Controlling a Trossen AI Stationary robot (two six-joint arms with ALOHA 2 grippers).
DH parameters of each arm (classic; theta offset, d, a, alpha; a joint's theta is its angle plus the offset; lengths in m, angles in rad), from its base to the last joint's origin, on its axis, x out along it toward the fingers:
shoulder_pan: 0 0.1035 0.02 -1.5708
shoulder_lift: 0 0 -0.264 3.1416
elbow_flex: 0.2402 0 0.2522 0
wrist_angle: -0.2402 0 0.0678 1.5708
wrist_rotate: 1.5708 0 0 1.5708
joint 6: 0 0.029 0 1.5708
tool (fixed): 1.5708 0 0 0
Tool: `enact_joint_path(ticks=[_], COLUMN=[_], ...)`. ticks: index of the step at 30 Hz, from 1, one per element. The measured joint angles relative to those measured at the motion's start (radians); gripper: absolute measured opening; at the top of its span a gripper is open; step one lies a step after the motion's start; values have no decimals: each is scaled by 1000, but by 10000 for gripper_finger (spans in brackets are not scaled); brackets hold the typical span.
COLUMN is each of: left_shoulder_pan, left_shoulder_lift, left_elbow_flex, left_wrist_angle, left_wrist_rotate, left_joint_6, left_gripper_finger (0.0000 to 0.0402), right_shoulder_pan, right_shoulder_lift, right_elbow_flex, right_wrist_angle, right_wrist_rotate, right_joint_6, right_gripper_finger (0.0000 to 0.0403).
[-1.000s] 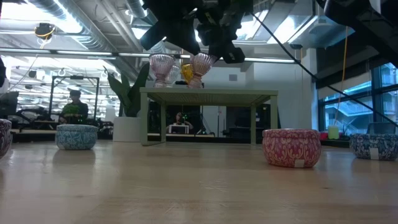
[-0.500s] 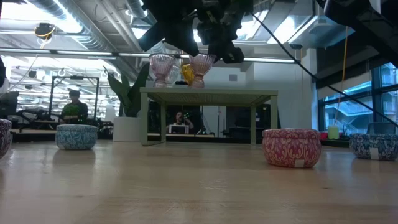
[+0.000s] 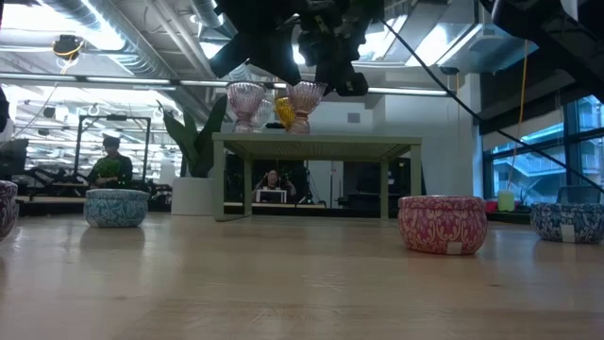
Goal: Pick & Place candle stick holders
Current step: Put the pink glass candle holder on the shelf
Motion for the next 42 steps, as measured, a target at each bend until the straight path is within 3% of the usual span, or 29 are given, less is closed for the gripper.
enact_joint_path(ticks=[14,19,27,42], left_shoulder_pan=[-6,-5,-5,-5], left_shoulder_lift=[0,0,0,0], left_elbow_flex=[0,0,0,0], left_wrist_angle=[1,1,-4,-4], left_wrist_rotate=[0,-1,-13,-36], left_joint_6=[-3,-25,-31,-26], left_gripper_finger=[31,31,31,31], right_shoulder_pan=[0,2,1,5], right_shoulder_lift=[0,0,0,0], right_elbow_flex=[0,0,0,0], right_wrist_angle=[1,16,87,44], right_wrist_rotate=[-3,61,74,60], right_joint_6=[-82,-157,-130,-211], right_gripper_finger=[83,83,83,93])
